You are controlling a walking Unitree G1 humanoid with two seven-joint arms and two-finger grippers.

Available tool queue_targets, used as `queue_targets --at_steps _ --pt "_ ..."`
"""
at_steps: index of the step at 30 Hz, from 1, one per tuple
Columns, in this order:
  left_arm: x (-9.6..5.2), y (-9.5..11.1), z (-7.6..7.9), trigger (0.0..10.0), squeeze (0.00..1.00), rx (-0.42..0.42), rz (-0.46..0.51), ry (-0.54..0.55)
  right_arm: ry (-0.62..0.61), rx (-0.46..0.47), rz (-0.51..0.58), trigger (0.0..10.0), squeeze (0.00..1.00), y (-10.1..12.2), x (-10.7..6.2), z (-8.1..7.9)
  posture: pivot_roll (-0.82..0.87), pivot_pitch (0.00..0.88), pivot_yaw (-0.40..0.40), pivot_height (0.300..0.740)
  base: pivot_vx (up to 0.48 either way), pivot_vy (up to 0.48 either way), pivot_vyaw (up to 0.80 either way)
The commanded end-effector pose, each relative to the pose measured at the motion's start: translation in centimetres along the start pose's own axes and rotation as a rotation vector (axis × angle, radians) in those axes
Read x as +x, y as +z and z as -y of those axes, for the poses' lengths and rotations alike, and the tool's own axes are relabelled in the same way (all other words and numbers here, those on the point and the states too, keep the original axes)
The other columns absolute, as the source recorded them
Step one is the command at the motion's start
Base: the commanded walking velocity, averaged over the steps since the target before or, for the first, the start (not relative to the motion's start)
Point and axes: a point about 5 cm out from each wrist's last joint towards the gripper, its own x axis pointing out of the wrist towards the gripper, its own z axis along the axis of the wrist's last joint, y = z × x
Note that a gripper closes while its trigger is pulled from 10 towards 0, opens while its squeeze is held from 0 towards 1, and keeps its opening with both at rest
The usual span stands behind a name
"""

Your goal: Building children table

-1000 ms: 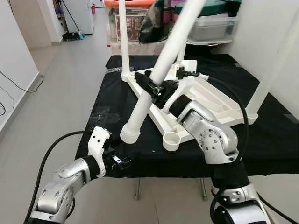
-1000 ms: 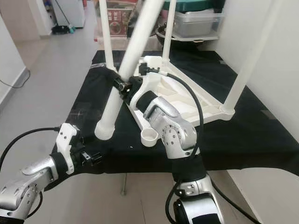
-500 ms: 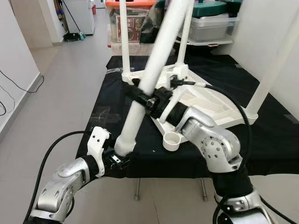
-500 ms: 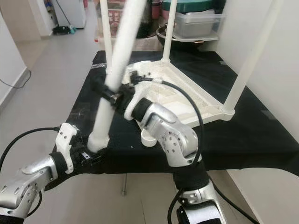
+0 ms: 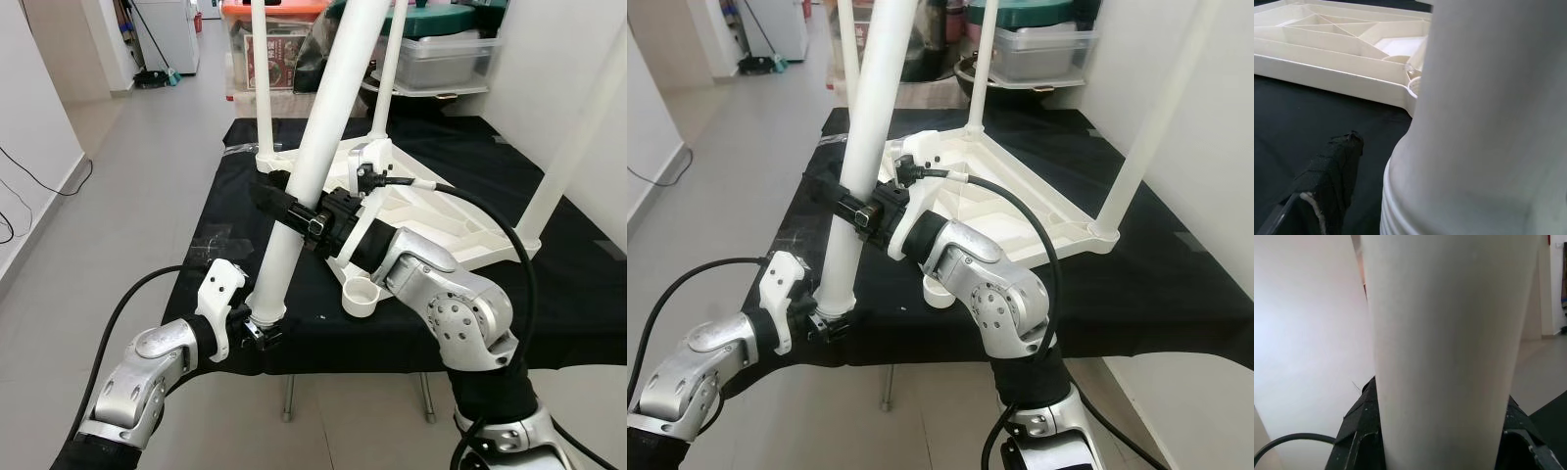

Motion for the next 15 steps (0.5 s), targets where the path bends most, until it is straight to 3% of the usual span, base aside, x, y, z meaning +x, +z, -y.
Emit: queue_targets --at_steps 1,2,3,6,7,8,9,15 --pt "0.3 -0.2 0.5 10.0 0.0 0.084 -0.034 -0.058 0.064 0.023 -0.027 0.0 0.14 -0.5 0.4 -0.9 0.07 0.0 -0.007 0.74 0.0 0.0 0.0" --pt "0.3 -0.1 0.6 10.0 0.0 0.102 -0.038 -0.07 0.059 0.025 -0.033 0.0 0.14 -0.6 0.5 -0.9 0.07 0.0 -0.007 0.74 0.0 0.0 0.0" --pt "0.3 -0.1 0.6 9.1 0.0 0.117 -0.039 -0.078 0.054 0.03 -0.036 0.0 0.14 -0.7 0.5 -0.8 0.07 0.0 -0.007 0.74 0.0 0.0 0.0" --pt "0.3 -0.1 0.6 9.1 0.0 0.117 -0.039 -0.078 0.054 0.03 -0.036 0.0 0.14 -0.7 0.5 -0.8 0.07 0.0 -0.007 0.74 0.0 0.0 0.0" --pt "0.3 0.0 0.6 7.8 0.0 0.127 -0.039 -0.08 0.046 0.034 -0.035 0.0 0.14 -0.7 0.6 -0.7 0.07 0.0 -0.007 0.74 0.0 0.0 0.0" --pt "0.3 0.0 0.6 7.8 0.0 0.127 -0.039 -0.08 0.046 0.034 -0.035 0.0 0.14 -0.7 0.6 -0.7 0.07 0.0 -0.007 0.74 0.0 0.0 0.0" --pt "0.2 0.0 0.4 0.0 0.0 0.119 -0.032 -0.068 0.03 0.039 -0.028 0.0 0.14 -0.6 0.6 -0.5 0.07 0.0 -0.005 0.74 0.0 0.0 0.0" --pt "0.2 0.1 0.0 0.0 0.0 0.065 0.02 -0.011 -0.012 0.051 -0.011 0.0 0.14 -0.3 0.5 0.1 0.07 0.0 -0.006 0.74 0.0 0.0 0.0"
